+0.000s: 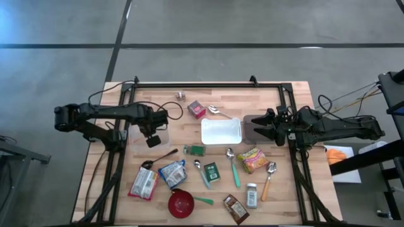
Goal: Pick & Place Food Item
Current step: Put the orange spoon into the transparent bin
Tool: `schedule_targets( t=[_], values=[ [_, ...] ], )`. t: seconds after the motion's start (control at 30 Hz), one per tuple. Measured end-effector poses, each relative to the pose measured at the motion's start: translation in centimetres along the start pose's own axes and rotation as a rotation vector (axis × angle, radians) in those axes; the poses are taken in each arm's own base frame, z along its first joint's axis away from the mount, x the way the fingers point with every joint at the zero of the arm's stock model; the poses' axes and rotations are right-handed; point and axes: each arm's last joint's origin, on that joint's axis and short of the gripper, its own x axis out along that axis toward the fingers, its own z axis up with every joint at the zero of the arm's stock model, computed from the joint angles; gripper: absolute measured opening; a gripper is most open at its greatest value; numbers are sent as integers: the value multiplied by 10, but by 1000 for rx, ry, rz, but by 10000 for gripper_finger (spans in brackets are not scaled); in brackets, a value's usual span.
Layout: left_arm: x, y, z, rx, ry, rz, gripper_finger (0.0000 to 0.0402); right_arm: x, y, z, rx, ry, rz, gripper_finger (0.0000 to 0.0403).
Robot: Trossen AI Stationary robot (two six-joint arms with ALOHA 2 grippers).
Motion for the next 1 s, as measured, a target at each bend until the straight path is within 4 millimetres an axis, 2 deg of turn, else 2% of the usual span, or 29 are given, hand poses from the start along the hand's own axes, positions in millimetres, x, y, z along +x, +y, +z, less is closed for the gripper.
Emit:
schedule_targets(
  t=[0.43,1.0],
  values=[
    [25,-4,19,-73,35,48,0,0,0,0,46,-2,2,301],
    [27,-4,20,-89,31,51,0,0,0,0,45,-1,1,301]
  ],
)
